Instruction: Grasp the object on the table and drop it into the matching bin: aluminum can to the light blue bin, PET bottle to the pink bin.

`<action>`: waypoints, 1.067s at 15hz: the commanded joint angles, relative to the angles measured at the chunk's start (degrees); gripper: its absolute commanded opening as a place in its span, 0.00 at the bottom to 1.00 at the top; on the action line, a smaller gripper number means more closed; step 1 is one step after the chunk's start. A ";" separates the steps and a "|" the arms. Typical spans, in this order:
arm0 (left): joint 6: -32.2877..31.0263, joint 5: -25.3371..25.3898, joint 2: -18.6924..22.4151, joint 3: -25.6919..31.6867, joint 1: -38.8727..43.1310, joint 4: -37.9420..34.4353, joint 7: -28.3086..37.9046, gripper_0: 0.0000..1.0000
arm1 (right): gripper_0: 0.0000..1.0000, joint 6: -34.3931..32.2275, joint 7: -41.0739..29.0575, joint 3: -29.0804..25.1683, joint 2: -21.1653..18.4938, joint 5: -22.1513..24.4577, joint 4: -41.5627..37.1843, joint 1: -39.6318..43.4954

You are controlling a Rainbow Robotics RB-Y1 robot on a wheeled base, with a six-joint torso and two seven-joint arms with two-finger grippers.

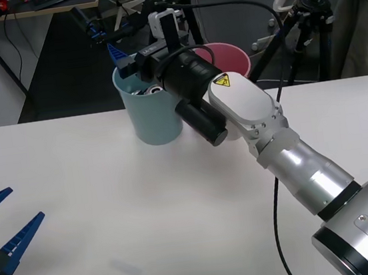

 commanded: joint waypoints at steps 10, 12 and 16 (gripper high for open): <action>0.00 0.00 0.00 0.00 0.00 0.00 0.00 1.00 | 1.00 -6.63 0.03 0.06 -14.22 -1.17 -37.36 30.51; 0.00 0.00 0.00 0.00 0.00 0.00 0.00 1.00 | 1.00 -7.42 0.38 -0.12 -18.61 -3.63 -42.28 35.87; 0.00 0.00 0.00 0.00 0.00 0.00 0.00 1.00 | 1.00 -17.26 1.35 -8.64 -23.62 -4.69 -47.99 48.79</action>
